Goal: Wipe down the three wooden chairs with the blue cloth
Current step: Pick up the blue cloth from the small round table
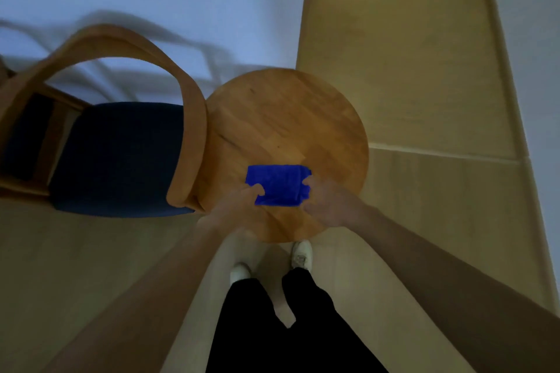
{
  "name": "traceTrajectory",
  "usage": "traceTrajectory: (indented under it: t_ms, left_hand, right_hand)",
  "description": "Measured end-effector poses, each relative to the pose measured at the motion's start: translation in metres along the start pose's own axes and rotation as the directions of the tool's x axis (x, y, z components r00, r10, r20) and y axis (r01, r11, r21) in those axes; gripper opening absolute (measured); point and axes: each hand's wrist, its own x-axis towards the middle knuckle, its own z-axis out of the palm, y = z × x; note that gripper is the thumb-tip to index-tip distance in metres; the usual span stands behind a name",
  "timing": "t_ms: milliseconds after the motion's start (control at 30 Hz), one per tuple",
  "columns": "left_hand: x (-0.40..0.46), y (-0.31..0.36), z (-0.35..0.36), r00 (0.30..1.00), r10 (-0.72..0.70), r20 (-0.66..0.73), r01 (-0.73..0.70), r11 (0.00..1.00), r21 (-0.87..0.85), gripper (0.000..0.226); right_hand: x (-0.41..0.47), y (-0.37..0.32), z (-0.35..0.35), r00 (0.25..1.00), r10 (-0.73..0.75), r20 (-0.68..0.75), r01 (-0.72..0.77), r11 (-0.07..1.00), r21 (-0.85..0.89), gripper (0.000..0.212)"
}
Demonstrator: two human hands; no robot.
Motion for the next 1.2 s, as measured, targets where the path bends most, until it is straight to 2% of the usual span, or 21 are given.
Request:
traceTrajectory:
  t_ms: [67, 200, 300, 400, 500, 567, 633, 700, 767, 867, 933, 1067, 1133, 1200]
  left_hand:
    - [0.032, -0.011, 0.008, 0.999, -0.027, 0.035, 0.027, 1.0, 0.006, 0.045]
    - [0.078, -0.028, 0.024, 0.997, -0.005, 0.071, 0.004, 1.0, 0.012, 0.067]
    - [0.11, -0.043, 0.04, 1.0, -0.004, -0.02, 0.004, 1.0, -0.025, 0.071]
    - [0.136, -0.049, 0.055, 0.99, 0.091, -0.107, -0.089, 0.996, 0.024, 0.07]
    - [0.157, -0.05, 0.067, 0.987, 0.135, -0.09, -0.128, 0.989, 0.078, 0.071]
    - [0.164, -0.051, 0.071, 0.984, 0.123, -0.133, -0.103, 0.984, 0.143, 0.072]
    - [0.17, -0.05, 0.073, 0.978, 0.099, -0.184, -0.054, 0.971, 0.234, 0.063]
    - [0.174, -0.048, 0.068, 0.985, 0.06, -0.159, -0.015, 0.964, 0.266, 0.048]
    - [0.175, -0.048, 0.063, 0.995, 0.044, -0.092, -0.023, 0.976, 0.215, 0.044]
    - [0.168, -0.048, 0.054, 0.99, 0.128, 0.067, -0.133, 0.988, 0.08, 0.045]
    - [0.161, -0.047, 0.044, 0.974, 0.156, 0.166, -0.157, 0.988, -0.006, 0.043]
    - [0.145, -0.044, 0.014, 0.975, 0.137, 0.176, -0.106, 0.979, -0.176, 0.042]
    - [0.133, -0.04, -0.006, 0.972, 0.16, 0.172, -0.129, 0.976, -0.178, 0.031]
    - [0.119, -0.036, -0.031, 0.978, 0.162, 0.134, -0.144, 0.98, -0.134, 0.013]
  right_hand:
    - [0.03, 0.006, 0.007, 1.0, 0.019, -0.012, -0.019, 1.0, -0.012, 0.054]
    - [0.088, 0.022, 0.028, 0.997, 0.063, 0.044, -0.062, 0.998, -0.021, 0.066]
    - [0.127, 0.029, 0.05, 0.998, 0.052, 0.02, -0.051, 0.996, -0.068, 0.081]
    - [0.16, 0.035, 0.073, 0.999, 0.045, -0.007, -0.046, 0.991, -0.125, 0.096]
    - [0.18, 0.038, 0.089, 0.998, 0.033, -0.059, -0.045, 0.976, -0.212, 0.09]
    - [0.189, 0.036, 0.092, 0.993, 0.021, -0.12, -0.054, 0.958, -0.28, 0.084]
    - [0.195, 0.034, 0.088, 0.992, 0.021, -0.124, -0.058, 0.953, -0.297, 0.079]
    - [0.199, 0.034, 0.081, 0.997, 0.01, -0.077, -0.033, 0.954, -0.297, 0.074]
    - [0.198, 0.037, 0.074, 0.999, -0.012, -0.042, -0.001, 0.952, -0.307, 0.069]
    - [0.191, 0.041, 0.065, 0.998, -0.061, 0.009, 0.062, 0.958, -0.28, 0.06]
    - [0.184, 0.042, 0.056, 0.998, -0.059, 0.035, 0.065, 0.975, -0.213, 0.05]
    - [0.172, 0.032, 0.031, 0.99, -0.09, 0.111, 0.104, 0.987, -0.124, 0.049]
    - [0.165, 0.019, 0.013, 0.98, -0.123, 0.155, 0.143, 0.982, -0.124, 0.062]
    - [0.159, 0.006, -0.01, 0.973, -0.166, 0.159, 0.189, 0.971, -0.146, 0.059]
